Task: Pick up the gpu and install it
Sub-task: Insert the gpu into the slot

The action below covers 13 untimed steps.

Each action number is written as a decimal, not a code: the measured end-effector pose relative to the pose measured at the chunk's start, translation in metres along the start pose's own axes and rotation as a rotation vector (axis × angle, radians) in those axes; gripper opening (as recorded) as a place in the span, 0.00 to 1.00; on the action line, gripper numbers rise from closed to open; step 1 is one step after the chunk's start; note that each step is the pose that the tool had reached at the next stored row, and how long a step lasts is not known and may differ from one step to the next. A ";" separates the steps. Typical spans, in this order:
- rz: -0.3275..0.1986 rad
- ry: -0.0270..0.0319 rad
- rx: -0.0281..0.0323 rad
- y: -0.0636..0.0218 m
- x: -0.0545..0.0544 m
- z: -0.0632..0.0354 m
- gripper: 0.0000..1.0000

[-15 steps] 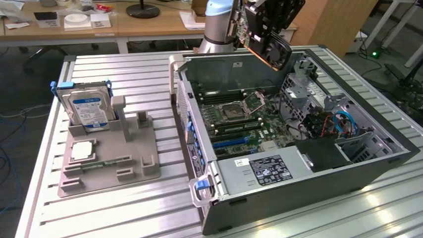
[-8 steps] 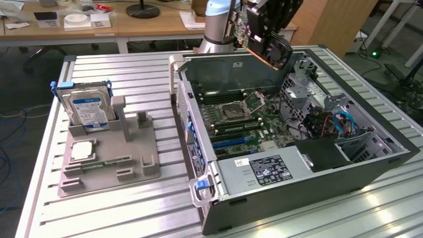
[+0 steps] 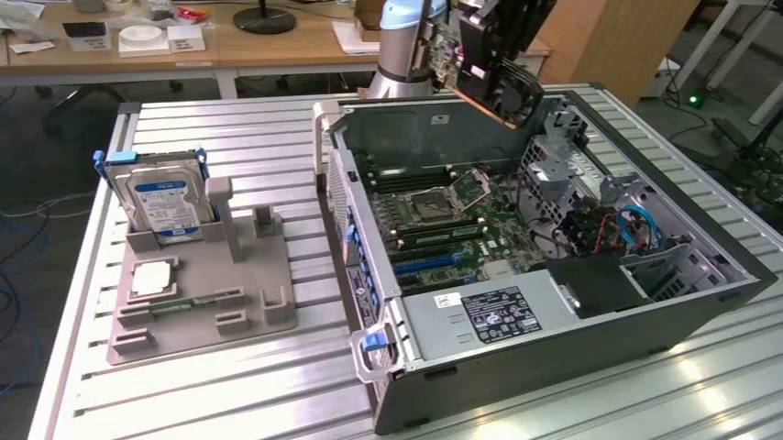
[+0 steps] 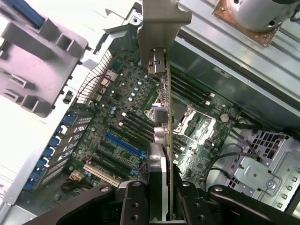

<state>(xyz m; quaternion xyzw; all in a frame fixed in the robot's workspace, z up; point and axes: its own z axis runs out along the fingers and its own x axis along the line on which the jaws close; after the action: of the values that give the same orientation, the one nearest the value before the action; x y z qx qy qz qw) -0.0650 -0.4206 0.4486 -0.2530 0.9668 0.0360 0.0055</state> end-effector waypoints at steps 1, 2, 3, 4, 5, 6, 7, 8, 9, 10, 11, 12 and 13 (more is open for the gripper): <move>-0.009 0.0005 -0.0003 0.0000 0.000 0.0000 0.28; -0.019 0.0012 -0.0007 0.0000 0.000 0.0000 0.28; -0.028 0.0018 -0.0009 0.0000 0.000 0.0000 0.28; -0.037 0.0024 -0.0013 0.0000 0.000 0.0000 0.28; -0.046 0.0029 -0.0016 0.0000 0.000 0.0000 0.28; -0.055 0.0035 -0.0020 0.0000 0.000 0.0000 0.28; -0.064 0.0040 -0.0025 0.0000 0.000 0.0000 0.28; -0.073 0.0044 -0.0029 0.0000 0.000 0.0000 0.28; -0.083 0.0049 -0.0033 0.0000 0.000 0.0000 0.28; -0.091 0.0055 -0.0036 0.0000 0.000 0.0000 0.28; -0.100 0.0060 -0.0040 0.0000 0.000 0.0000 0.28; -0.109 0.0065 -0.0044 0.0000 0.000 0.0000 0.28; -0.117 0.0071 -0.0048 0.0000 0.000 0.0000 0.28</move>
<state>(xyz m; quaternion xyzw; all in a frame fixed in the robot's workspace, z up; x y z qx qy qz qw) -0.0650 -0.4206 0.4486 -0.3095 0.9502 0.0371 0.0035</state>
